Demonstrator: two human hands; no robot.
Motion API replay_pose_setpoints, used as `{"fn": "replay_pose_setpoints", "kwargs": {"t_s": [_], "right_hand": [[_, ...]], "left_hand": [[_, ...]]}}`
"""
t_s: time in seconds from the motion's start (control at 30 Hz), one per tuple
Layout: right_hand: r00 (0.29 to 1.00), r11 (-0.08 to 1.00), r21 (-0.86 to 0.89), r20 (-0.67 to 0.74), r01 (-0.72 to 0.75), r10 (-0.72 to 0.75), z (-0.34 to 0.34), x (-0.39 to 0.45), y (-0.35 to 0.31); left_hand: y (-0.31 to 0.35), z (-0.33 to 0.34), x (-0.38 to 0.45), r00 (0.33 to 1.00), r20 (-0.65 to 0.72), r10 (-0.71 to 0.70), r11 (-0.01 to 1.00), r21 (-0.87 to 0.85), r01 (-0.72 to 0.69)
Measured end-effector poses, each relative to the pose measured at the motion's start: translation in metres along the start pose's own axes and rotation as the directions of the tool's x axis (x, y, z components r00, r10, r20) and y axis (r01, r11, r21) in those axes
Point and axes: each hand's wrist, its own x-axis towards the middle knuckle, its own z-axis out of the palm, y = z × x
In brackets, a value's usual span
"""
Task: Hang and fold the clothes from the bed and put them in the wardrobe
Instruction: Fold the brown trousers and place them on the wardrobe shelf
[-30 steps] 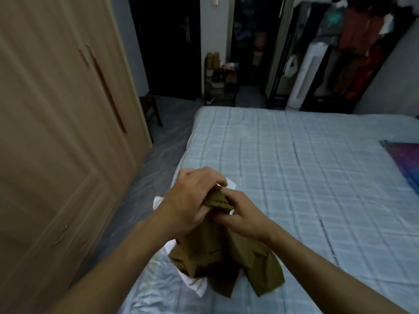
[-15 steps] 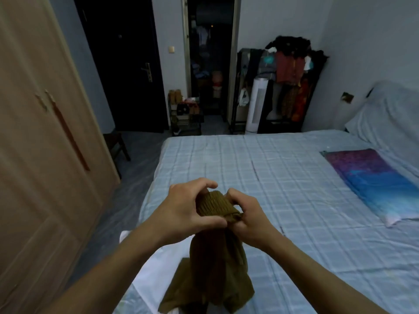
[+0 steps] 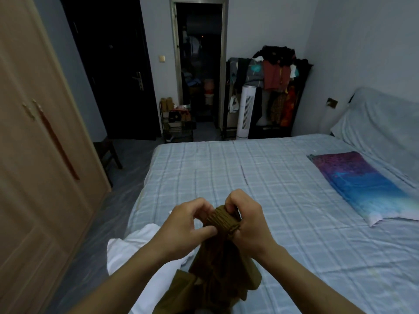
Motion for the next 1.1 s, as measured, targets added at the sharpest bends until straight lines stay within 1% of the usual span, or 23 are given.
{"fn": "replay_pose_setpoints", "kwargs": {"t_s": [0.03, 0.1, 0.13, 0.2, 0.23, 0.27, 0.37, 0.4, 0.47, 0.57, 0.63, 0.73, 0.87, 1.03, 1.07, 1.1], "right_hand": [[1.0, 1.0, -0.003, 0.016, -0.005, 0.005, -0.003, -0.001, 0.0], [0.996, 1.0, 0.002, 0.086, -0.027, 0.027, -0.009, -0.003, -0.001], [0.988, 0.999, 0.006, 0.149, -0.042, 0.041, -0.012, -0.004, -0.001], [0.947, 0.998, 0.017, 0.316, -0.065, 0.056, -0.018, -0.006, -0.002], [0.92, 0.996, 0.037, 0.387, -0.076, 0.056, -0.019, -0.006, -0.004], [0.9, 0.992, 0.079, 0.432, -0.097, 0.053, -0.019, -0.007, -0.005], [0.885, 0.953, 0.254, 0.465, -0.166, 0.031, -0.013, -0.01, -0.009], [0.886, 0.944, 0.282, 0.462, -0.172, 0.023, -0.01, -0.012, -0.009], [0.893, 0.934, 0.305, 0.45, -0.184, 0.029, -0.005, -0.017, -0.004], [0.877, 0.933, 0.269, 0.472, -0.239, 0.089, -0.001, -0.027, 0.008], [0.855, 0.941, 0.221, 0.507, -0.255, 0.112, 0.001, -0.034, 0.016], [0.819, 0.953, 0.171, 0.562, -0.25, 0.114, 0.004, -0.041, 0.025], [0.748, 0.95, 0.102, 0.643, -0.295, 0.163, 0.007, -0.049, 0.039], [0.663, 0.979, -0.045, 0.729, -0.2, 0.169, 0.017, -0.065, 0.061], [0.655, 0.979, -0.086, 0.732, -0.185, 0.188, 0.018, -0.067, 0.066], [0.668, 0.975, -0.131, 0.712, -0.177, 0.217, 0.019, -0.068, 0.071]], "left_hand": [[0.002, -0.002, 0.0, 1.0, 0.004, 0.022, 1.0, -0.013, -0.022], [0.005, -0.011, 0.001, 0.998, -0.018, 0.06, 0.998, 0.017, -0.06], [0.007, -0.016, 0.002, 0.996, -0.046, 0.079, 0.996, 0.049, -0.076], [0.012, -0.026, 0.003, 0.986, -0.083, 0.141, 0.984, 0.123, -0.13], [0.015, -0.031, 0.004, 0.981, -0.068, 0.182, 0.973, 0.153, -0.17], [0.019, -0.035, 0.004, 0.976, -0.024, 0.216, 0.963, 0.169, -0.209], [0.023, -0.044, 0.004, 0.964, 0.126, 0.235, 0.95, 0.179, -0.255], [0.023, -0.047, 0.004, 0.963, 0.149, 0.225, 0.951, 0.183, -0.25], [0.023, -0.053, 0.004, 0.965, 0.151, 0.216, 0.956, 0.17, -0.241], [0.023, -0.065, 0.002, 0.969, 0.078, 0.236, 0.962, 0.125, -0.244], [0.022, -0.074, 0.0, 0.965, 0.038, 0.261, 0.954, 0.143, -0.264], [0.02, -0.087, -0.002, 0.944, 0.055, 0.325, 0.915, 0.233, -0.328], [0.012, -0.097, -0.005, 0.936, 0.067, 0.345, 0.901, 0.254, -0.351], [0.008, -0.106, -0.008, 0.937, 0.052, 0.346, 0.919, 0.18, -0.35], [0.007, -0.108, -0.009, 0.936, 0.06, 0.348, 0.918, 0.182, -0.353], [0.005, -0.111, -0.009, 0.935, 0.072, 0.347, 0.915, 0.192, -0.355]]}}
